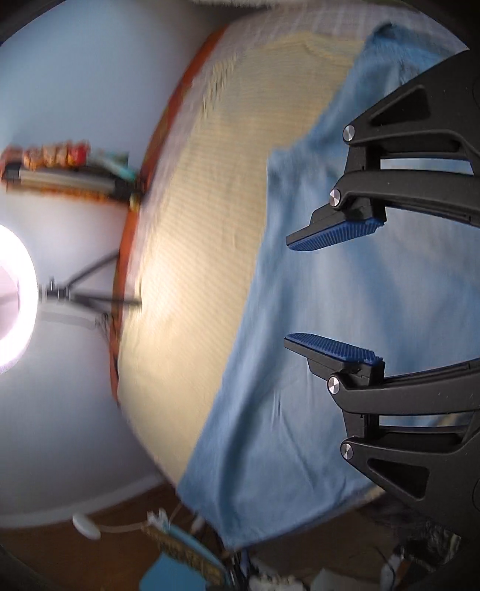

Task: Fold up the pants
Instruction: 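Grasp the jeans leg with the left gripper while the right gripper opens and releases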

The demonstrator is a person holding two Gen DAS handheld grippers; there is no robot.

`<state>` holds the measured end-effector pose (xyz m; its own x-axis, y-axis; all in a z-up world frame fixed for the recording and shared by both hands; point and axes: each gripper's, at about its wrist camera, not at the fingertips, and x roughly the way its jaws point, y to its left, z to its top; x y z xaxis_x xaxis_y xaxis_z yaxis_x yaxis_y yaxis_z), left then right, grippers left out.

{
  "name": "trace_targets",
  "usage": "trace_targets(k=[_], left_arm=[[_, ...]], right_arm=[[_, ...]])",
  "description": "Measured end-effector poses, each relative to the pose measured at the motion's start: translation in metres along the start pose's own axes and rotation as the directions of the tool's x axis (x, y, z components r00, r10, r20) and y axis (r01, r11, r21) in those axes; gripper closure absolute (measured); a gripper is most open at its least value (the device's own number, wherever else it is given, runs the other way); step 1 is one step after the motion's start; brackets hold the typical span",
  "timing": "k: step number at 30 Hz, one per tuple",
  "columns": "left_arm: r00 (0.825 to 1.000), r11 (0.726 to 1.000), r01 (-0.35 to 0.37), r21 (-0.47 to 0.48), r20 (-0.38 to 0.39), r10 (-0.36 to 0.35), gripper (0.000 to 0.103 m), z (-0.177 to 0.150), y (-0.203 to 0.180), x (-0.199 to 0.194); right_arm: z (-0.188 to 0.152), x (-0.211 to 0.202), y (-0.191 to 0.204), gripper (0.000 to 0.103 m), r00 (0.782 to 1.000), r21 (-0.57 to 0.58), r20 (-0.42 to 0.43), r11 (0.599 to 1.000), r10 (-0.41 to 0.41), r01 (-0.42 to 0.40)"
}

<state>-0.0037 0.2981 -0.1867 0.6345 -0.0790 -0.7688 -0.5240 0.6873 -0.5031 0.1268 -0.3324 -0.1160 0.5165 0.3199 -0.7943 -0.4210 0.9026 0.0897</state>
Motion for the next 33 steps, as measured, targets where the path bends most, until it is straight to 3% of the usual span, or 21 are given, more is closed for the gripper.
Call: trace_targets(k=[6,9,14,21,27,30,31,33], left_arm=[[0.994,0.989,0.083,-0.124,-0.056,-0.091,0.052,0.005,0.016,0.017],[0.995,0.985,0.071,-0.157,-0.056,-0.08,0.051,0.003,0.021,0.02],[0.987,0.953,0.141,-0.267,-0.034,-0.156,0.049,0.006,0.037,0.025],[0.989,0.968,0.145,-0.205,0.023,-0.143,0.047,0.008,0.019,0.012],[0.994,0.97,0.108,-0.216,-0.005,-0.112,0.047,0.009,0.018,0.029],[0.997,0.981,0.082,-0.178,0.015,-0.081,0.047,0.01,0.005,0.033],[0.997,0.985,0.071,-0.159,0.017,-0.07,0.048,0.01,-0.001,0.034],[0.999,0.993,0.028,-0.113,0.034,-0.024,0.079,0.011,-0.011,0.035]], right_arm=[[-0.006,0.008,0.049,0.054,0.998,-0.044,-0.027,0.998,0.05,-0.051],[-0.007,0.016,0.064,0.054,0.994,-0.035,-0.049,0.995,0.096,-0.097],[-0.004,0.027,0.087,0.054,0.993,-0.074,-0.067,0.992,0.099,-0.104],[0.003,0.026,0.094,0.054,0.993,-0.074,-0.06,0.991,0.106,-0.11],[0.002,0.033,0.088,0.054,0.992,-0.038,-0.075,0.994,0.101,-0.104],[0.001,0.037,0.089,0.054,0.989,-0.022,-0.086,0.992,0.119,-0.122],[0.001,0.039,0.092,0.054,0.988,-0.025,-0.092,0.991,0.126,-0.128],[0.001,0.04,0.101,0.054,0.984,-0.043,-0.102,0.988,0.146,-0.151]])
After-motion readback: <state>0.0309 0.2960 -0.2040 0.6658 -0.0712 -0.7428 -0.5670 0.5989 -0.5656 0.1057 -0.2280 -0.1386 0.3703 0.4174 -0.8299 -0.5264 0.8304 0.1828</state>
